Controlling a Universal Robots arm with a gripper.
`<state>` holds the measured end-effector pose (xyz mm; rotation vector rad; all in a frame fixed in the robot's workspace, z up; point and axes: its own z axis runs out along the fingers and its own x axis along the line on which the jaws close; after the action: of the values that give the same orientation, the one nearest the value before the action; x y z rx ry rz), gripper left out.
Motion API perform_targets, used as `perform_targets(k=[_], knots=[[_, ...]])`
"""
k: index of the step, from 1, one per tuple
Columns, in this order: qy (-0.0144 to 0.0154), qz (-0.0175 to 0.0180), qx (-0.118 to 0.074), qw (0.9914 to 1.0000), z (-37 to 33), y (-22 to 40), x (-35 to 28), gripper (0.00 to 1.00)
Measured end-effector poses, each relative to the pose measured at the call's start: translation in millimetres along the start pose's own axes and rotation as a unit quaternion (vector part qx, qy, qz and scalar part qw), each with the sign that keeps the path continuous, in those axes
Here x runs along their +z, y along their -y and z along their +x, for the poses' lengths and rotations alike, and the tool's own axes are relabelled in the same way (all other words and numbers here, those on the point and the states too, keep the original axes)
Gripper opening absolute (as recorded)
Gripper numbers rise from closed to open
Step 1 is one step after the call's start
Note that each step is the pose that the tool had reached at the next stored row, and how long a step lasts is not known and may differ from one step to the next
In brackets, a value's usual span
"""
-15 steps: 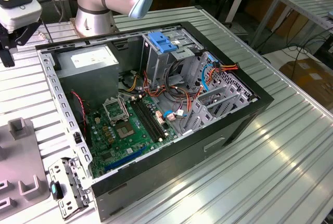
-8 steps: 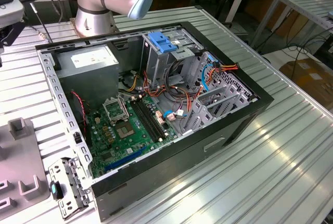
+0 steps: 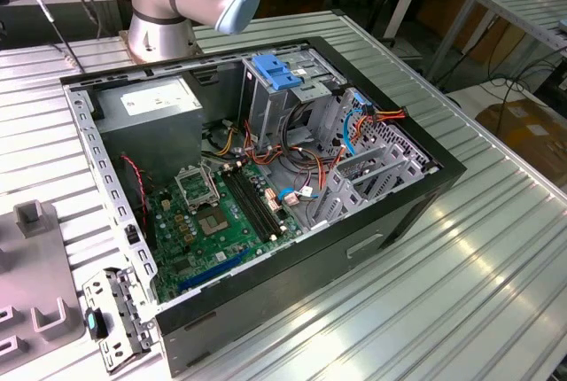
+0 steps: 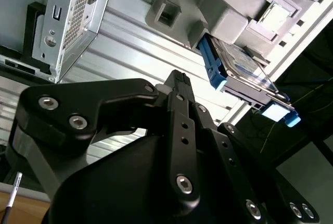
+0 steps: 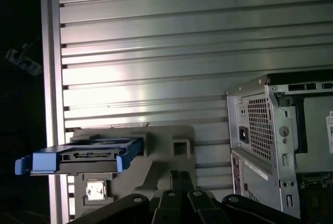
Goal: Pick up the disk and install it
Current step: 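Reach for the disk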
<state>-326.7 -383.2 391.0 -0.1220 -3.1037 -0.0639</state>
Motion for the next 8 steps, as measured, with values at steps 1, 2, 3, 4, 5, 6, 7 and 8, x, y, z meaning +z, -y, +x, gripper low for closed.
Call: perform_targets(k=[1,2,3,4,5,6,7,8], knots=[[0.0000,0.0000,0.000,1.00000,2.9,0.0,0.2,0.11],[0.0000,0.0000,0.000,1.00000,8.0,-0.1,0.5,0.11],[0.0000,0.0000,0.000,1.00000,11.6,0.0,0.7,0.11],[0.0000,0.0000,0.000,1.00000,14.2,-0.1,0.8,0.11],[0.0000,0.0000,0.000,1.00000,18.1,-0.2,1.0,0.11],[-0.0001,0.0000,0.000,1.00000,20.7,-0.2,1.1,0.11],[0.0000,0.0000,0.000,1.00000,23.5,-0.3,1.3,0.11],[0.0000,0.0000,0.000,1.00000,26.3,-0.3,1.5,0.11]])
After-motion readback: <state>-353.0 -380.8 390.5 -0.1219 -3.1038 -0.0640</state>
